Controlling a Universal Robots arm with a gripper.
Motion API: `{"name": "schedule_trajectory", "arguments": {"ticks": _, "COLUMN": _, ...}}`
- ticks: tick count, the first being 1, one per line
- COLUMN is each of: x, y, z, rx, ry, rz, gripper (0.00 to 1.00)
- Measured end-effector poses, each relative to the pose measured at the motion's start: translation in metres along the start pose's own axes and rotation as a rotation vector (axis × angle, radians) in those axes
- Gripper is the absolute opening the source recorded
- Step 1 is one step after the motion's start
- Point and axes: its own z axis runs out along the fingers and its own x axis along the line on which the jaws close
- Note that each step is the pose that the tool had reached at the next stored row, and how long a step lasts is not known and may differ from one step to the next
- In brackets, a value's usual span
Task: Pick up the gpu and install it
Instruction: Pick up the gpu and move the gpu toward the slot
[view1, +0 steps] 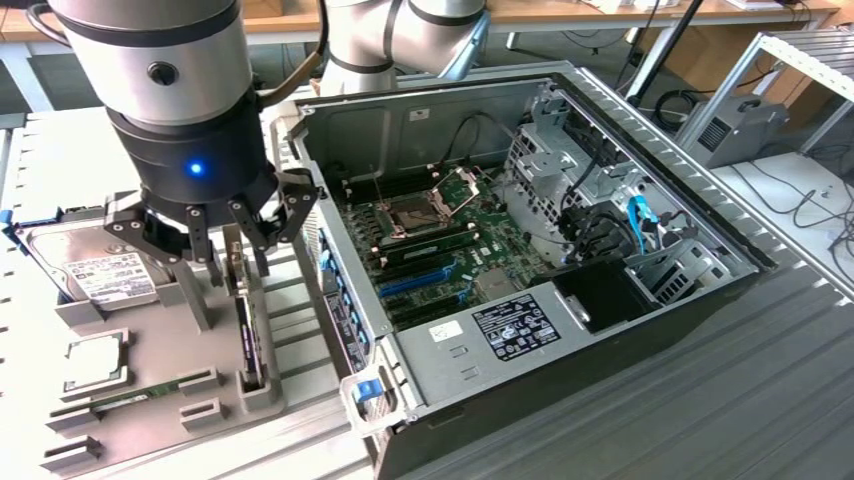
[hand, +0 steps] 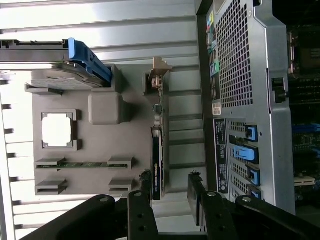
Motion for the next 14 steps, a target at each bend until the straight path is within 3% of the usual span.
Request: {"name": "schedule_trajectory", "arguments": {"ticks": 14, "x": 0.0001, "y": -0.0002, "z": 0.0042, "rx": 0.0000, "ry": 0.0000, "rz": 0.000, "gripper": 0.42}}
